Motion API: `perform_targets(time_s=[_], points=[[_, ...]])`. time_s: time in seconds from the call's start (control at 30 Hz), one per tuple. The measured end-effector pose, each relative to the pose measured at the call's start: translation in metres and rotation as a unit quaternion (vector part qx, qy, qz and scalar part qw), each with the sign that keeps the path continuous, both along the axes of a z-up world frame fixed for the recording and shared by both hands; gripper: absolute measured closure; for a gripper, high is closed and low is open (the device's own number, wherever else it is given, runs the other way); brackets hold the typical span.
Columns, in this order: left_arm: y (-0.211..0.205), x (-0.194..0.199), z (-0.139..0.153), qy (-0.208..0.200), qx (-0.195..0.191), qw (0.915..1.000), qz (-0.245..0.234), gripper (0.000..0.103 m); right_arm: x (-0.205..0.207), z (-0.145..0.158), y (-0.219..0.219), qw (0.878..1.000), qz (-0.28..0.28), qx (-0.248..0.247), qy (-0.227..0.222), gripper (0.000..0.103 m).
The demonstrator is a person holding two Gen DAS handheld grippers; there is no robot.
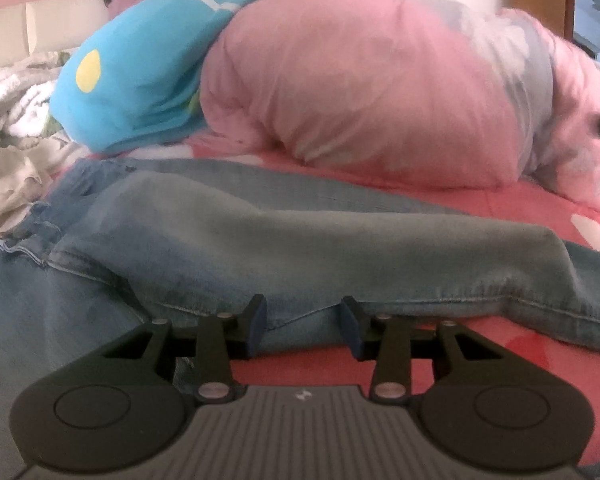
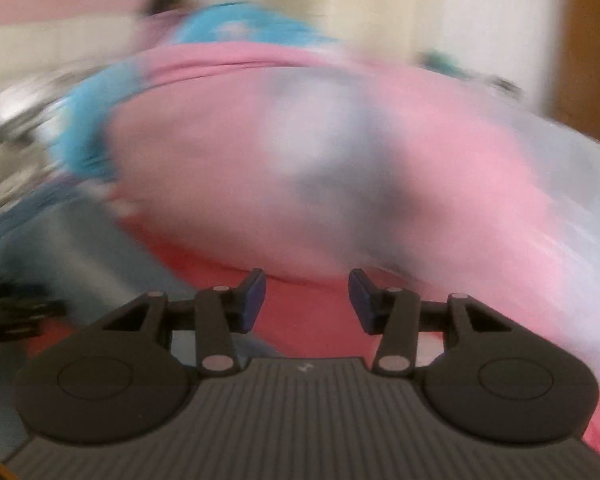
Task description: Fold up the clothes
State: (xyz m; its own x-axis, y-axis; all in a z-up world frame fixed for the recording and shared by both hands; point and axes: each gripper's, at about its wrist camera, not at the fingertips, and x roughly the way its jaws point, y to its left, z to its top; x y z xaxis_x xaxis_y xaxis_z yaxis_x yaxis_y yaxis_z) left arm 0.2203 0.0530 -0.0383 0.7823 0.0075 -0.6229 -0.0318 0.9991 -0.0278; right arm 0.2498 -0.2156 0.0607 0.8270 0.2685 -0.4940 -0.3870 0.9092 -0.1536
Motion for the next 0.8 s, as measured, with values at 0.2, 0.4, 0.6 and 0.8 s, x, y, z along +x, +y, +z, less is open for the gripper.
perform_targets(time_s=[0.2,0.4,0.6,0.8], points=[[-0.006,-0.001,-0.003,0.017,0.022,0.9995,-0.011,0.059,0.061,-0.048,0.129,0.982,0.17,-0.073,0.039,0.06],[-0.004,0.002,-0.003,0.025,0.021,0.9993,-0.017,0.059,0.118,-0.095,0.198,0.962,0.215,-0.146,0.081,0.063],[-0.002,-0.001,-0.002,0.021,0.02,0.9994,-0.017,0.059,0.127,-0.106,0.205,0.962,0.214,-0.138,0.104,0.095],[-0.001,-0.001,0.0,0.02,0.017,0.9995,-0.015,0.059,0.128,-0.096,0.205,0.97,0.182,-0.143,0.069,0.099]])
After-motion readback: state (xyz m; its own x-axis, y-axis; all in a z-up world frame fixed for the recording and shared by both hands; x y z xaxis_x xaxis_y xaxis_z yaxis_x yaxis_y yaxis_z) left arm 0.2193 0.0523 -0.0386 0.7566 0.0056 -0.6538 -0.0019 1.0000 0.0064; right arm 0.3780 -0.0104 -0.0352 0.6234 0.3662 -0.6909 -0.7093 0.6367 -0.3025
